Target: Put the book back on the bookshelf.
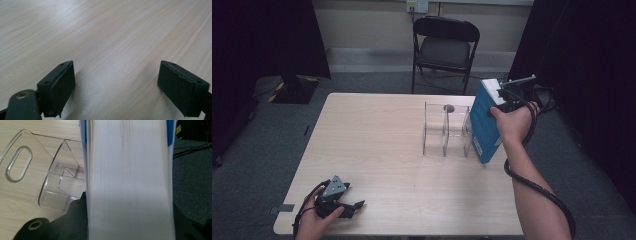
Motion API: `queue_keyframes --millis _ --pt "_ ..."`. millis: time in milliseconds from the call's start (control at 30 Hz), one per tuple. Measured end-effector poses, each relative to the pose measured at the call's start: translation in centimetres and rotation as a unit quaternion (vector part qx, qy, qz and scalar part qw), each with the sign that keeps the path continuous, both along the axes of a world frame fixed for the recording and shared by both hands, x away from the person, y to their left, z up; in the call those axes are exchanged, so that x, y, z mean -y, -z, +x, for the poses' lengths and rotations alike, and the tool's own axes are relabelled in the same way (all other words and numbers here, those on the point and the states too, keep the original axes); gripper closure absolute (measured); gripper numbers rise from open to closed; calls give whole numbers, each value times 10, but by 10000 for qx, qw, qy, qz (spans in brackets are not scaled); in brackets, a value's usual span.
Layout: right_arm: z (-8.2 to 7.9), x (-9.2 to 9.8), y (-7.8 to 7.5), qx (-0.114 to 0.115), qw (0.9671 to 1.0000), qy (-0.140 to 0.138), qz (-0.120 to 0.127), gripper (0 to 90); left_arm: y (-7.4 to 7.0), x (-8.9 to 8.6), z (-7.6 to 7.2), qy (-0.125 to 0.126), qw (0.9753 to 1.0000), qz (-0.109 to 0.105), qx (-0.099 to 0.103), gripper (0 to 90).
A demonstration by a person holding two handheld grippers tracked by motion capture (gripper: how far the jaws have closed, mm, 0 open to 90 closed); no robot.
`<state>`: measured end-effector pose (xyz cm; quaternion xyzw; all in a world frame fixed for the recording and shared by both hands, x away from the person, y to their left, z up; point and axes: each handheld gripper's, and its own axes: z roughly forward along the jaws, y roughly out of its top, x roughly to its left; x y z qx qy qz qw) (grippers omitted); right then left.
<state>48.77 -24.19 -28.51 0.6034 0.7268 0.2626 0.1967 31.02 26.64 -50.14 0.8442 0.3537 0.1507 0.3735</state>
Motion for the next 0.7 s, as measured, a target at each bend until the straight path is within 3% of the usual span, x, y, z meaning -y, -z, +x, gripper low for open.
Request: queue_keyframes --millis 700 --pt "3 -4 8 57 10000 10 -12 619 0 0 0 -2 10000 -1 0 142"
